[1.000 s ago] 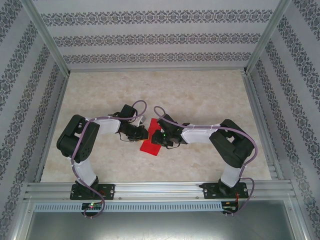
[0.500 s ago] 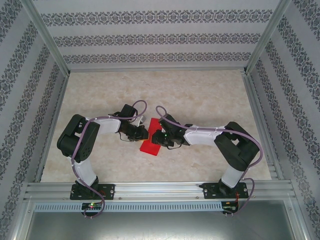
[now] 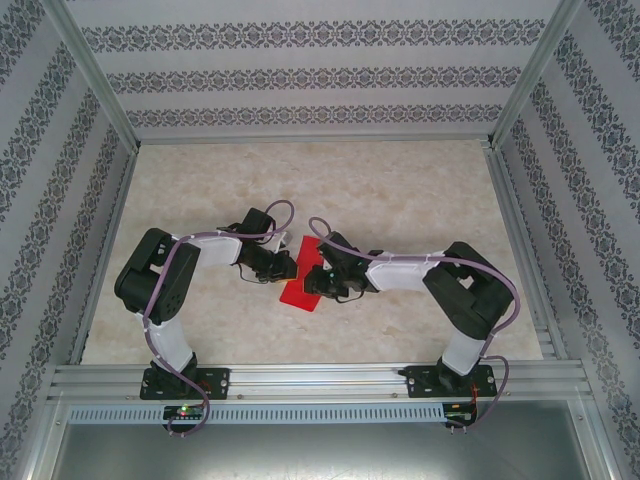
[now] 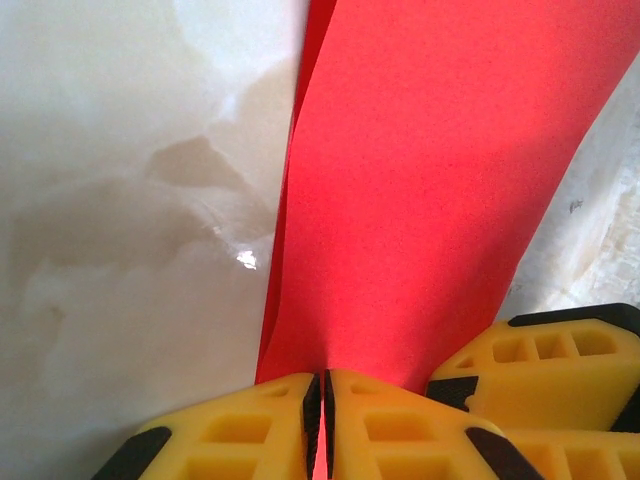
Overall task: Fold a paper plane with a square sheet of paper (pick it up from the middle)
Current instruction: Fold the square sheet of paper in half at the center of the table.
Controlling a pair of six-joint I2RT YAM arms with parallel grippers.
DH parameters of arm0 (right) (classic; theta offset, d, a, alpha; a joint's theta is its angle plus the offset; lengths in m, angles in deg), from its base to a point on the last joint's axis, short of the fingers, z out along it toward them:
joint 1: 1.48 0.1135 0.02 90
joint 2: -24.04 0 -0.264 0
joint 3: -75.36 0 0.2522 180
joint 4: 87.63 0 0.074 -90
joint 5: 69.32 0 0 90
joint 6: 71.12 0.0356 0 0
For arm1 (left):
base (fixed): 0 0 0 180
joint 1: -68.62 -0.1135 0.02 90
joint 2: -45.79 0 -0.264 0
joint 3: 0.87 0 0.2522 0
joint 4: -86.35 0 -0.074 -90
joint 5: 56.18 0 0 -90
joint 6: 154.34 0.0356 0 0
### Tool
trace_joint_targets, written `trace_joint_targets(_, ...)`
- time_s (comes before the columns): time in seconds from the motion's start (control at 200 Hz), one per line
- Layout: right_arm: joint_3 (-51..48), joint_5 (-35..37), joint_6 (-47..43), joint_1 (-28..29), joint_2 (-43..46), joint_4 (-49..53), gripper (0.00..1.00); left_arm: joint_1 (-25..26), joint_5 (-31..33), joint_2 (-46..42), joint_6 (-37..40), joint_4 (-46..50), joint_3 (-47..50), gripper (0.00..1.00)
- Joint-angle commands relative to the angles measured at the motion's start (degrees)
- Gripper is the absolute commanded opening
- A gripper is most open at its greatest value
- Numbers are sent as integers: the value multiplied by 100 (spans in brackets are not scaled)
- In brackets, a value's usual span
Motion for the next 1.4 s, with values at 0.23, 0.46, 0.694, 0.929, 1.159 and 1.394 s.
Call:
trace_joint_targets(0.23,-394,-142,69,19,593,419,24,198,1273,716,298,227,278,16)
trace_joint_targets(0.46,22,-288,385,73,359,-449,19,207,1276,675,296,260,282,17)
trace_joint_targets(0.694,109,-358,218,187,-72,2,13,207,1302,673,305,249,295,16)
trace_joint_targets(0.929,-289,-444,96,282,33,385,11,210,1337,722,313,268,264,16)
trace_joint_targets(1.159,-638,-426,-59,355,162,856,9,208,1382,756,331,319,217,16)
trace_joint_targets(1.394,-847,-475,-96,425,425,1098,8,208,1407,813,337,330,204,16)
